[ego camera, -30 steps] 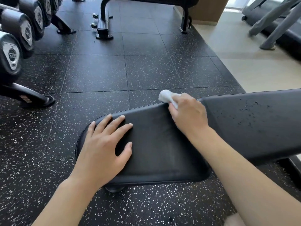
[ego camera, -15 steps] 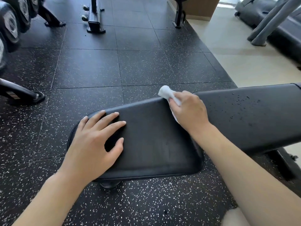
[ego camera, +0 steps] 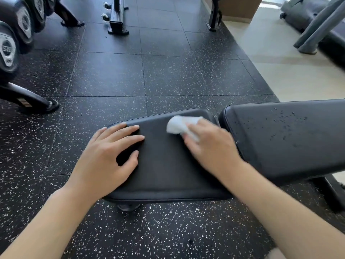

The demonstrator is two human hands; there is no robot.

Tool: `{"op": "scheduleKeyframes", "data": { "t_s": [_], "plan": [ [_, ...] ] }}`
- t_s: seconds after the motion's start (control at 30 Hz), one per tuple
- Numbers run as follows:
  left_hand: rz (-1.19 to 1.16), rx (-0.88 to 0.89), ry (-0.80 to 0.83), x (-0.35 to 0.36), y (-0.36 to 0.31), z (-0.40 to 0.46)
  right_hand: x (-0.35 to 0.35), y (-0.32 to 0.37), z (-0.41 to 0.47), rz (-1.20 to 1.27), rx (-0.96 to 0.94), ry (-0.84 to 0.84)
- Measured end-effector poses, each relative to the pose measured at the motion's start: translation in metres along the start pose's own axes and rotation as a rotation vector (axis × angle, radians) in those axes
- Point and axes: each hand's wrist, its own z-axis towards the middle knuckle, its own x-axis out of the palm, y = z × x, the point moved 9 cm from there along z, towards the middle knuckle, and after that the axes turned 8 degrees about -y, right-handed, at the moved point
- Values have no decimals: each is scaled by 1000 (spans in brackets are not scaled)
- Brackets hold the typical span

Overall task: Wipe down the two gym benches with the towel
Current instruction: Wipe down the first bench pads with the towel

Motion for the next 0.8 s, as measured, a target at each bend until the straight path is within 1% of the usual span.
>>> {"op": "scheduleKeyframes", "data": {
  "t_s": [0.07, 0.1, 0.13, 0.17, 0.23, 0.37, 0.43, 0.5, 0.57, 0.6, 0.7, 0.73, 0.8],
  "plan": [
    [-6, -6, 2, 0, 1, -1, 2, -43, 20, -9, 163, -15],
    [-12, -9, 1, 0, 1, -2, 3, -52, 25, -6, 196, -18],
    [-17, -11, -2, -1, 2, -2, 5, -50, 27, -21, 190, -20],
    [-21, -15, -4, -2, 3, -3, 6, -40, 27, -42, 160, -18],
    [-30, -25, -9, -6, 7, -6, 8, -2, 18, -47, 44, 1],
    [-37, -106, -23, -19, 28, -7, 4, 77, -22, 83, -194, 30],
    [-15, -127, -21, -22, 34, -9, 4, 100, -40, 114, -304, 66],
    [-9, -146, -9, -21, 35, -10, 3, 104, -43, 151, -341, 82],
    [-13, -150, 3, -20, 35, -11, 3, 88, -25, 122, -298, 47],
    [-16, -152, 7, -20, 35, -12, 5, 71, -11, 80, -239, 16],
    [-21, -167, 16, -22, 36, -16, 15, -2, 35, 29, 54, 7],
    [-20, -180, 18, -24, 36, -18, 18, -19, 44, 18, 124, 7],
    [-17, -207, 24, -28, 38, -23, 22, -23, 52, -21, 150, -11]
  ]
}}
